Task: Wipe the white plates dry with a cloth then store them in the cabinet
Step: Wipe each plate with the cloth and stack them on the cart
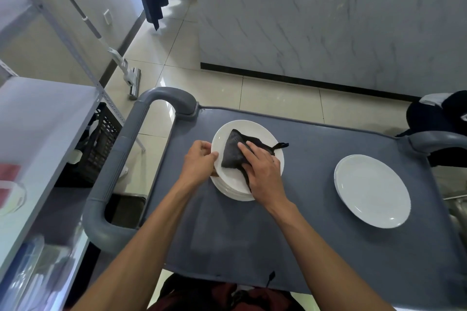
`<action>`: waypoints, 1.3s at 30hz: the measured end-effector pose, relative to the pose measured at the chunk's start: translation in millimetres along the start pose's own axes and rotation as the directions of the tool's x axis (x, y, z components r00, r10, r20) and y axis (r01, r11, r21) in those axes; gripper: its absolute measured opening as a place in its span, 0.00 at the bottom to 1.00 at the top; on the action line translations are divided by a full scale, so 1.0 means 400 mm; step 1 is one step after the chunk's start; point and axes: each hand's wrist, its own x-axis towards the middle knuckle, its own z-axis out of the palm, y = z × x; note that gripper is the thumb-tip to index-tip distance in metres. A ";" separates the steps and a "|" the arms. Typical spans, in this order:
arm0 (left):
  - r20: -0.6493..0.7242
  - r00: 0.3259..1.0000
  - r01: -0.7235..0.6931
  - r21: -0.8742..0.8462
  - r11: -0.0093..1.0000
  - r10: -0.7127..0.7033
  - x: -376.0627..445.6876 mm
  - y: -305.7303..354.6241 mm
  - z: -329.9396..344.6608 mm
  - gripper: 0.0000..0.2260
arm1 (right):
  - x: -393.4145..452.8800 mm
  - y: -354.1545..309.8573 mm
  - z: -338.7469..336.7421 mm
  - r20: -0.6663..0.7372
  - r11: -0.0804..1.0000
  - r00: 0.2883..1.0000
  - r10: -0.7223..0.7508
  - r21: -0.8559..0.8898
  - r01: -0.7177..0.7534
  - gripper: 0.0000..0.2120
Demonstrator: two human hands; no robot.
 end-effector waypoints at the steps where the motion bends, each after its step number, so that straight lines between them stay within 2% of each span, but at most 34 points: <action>1: 0.043 0.999 0.032 -0.059 0.998 -0.029 -0.010 0.001 0.002 0.09 | 0.000 0.000 0.002 -0.008 1.000 1.000 0.000 0.012 0.000 0.24; 7: 0.174 0.983 0.105 -0.265 0.959 -0.059 -0.050 0.001 0.004 0.22 | -0.007 -0.009 0.003 -0.028 0.998 1.000 0.012 0.056 -0.010 0.24; 13: 0.289 0.956 0.039 -0.306 0.951 0.054 -0.086 -0.017 0.007 0.27 | -0.020 -0.020 -0.001 -0.051 0.994 0.998 0.023 0.110 -0.018 0.24; 17: 0.332 0.941 0.055 -0.342 0.938 0.065 -0.097 -0.028 0.019 0.33 | -0.028 -0.024 -0.015 -0.033 0.994 0.999 -0.002 0.108 0.005 0.25; 22: 0.340 0.937 0.050 -0.348 0.936 0.076 -0.102 -0.032 0.026 0.34 | -0.050 -0.020 -0.037 0.021 0.996 0.999 -0.024 0.081 0.022 0.25; 34: 0.475 0.867 0.022 -0.333 0.943 0.147 -0.185 0.043 0.116 0.35 | -0.096 0.020 -0.171 -0.098 0.979 0.977 -0.188 -0.101 0.178 0.22; 39: 0.502 0.851 0.002 -0.294 0.956 0.153 -0.229 0.080 0.182 0.34 | -0.102 0.057 -0.242 -0.152 0.973 0.970 -0.192 -0.156 0.168 0.22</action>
